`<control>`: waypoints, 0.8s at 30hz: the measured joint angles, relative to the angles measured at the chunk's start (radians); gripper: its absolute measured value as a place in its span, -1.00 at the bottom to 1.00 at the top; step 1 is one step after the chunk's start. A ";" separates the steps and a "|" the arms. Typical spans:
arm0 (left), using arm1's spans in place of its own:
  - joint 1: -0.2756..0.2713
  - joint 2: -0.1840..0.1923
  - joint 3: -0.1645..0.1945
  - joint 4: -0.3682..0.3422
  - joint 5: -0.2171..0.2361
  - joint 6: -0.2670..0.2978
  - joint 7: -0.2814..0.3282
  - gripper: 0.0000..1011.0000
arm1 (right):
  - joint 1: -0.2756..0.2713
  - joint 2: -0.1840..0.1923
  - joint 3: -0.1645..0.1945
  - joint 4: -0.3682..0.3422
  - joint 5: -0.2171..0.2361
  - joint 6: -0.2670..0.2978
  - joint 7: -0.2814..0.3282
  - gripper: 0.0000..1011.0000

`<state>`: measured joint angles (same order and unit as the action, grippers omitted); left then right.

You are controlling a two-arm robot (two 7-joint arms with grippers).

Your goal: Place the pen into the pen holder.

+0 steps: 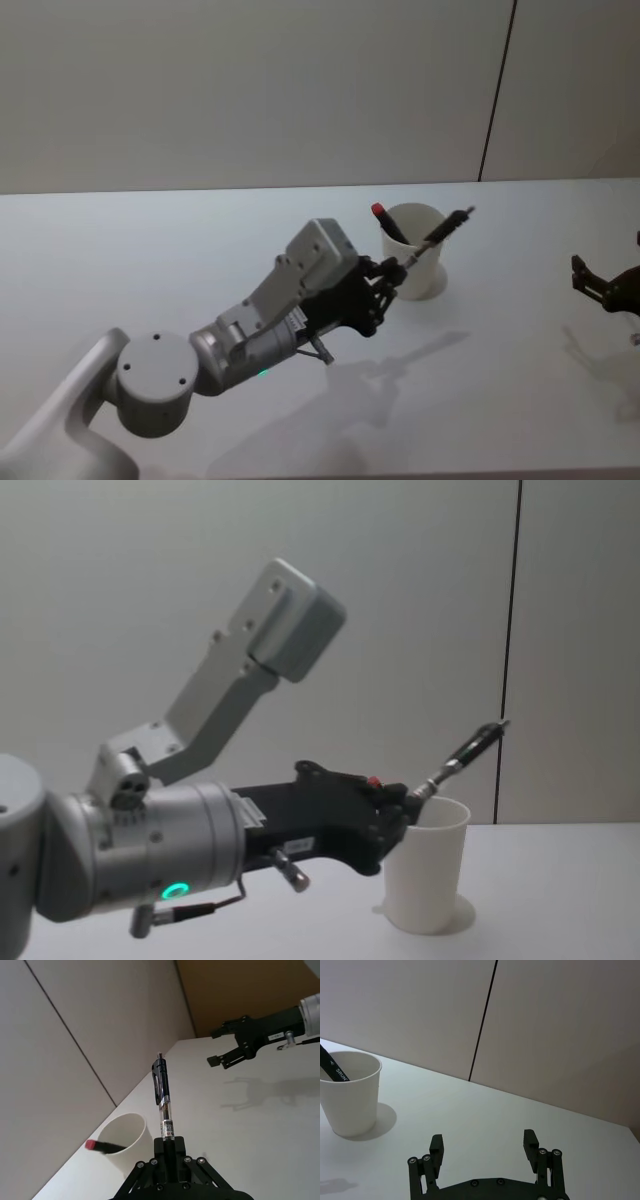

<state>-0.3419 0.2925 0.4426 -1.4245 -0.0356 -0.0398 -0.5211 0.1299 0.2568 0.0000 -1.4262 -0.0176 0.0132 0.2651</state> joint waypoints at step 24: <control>-0.097 -0.079 0.043 0.124 0.094 -0.016 -0.090 -0.75 | 0.000 0.000 0.000 0.000 0.000 0.000 0.000 0.98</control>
<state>-0.4385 0.2133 0.4858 -1.3001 0.0589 -0.0561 -0.6109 0.1299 0.2568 0.0001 -1.4263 -0.0176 0.0132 0.2651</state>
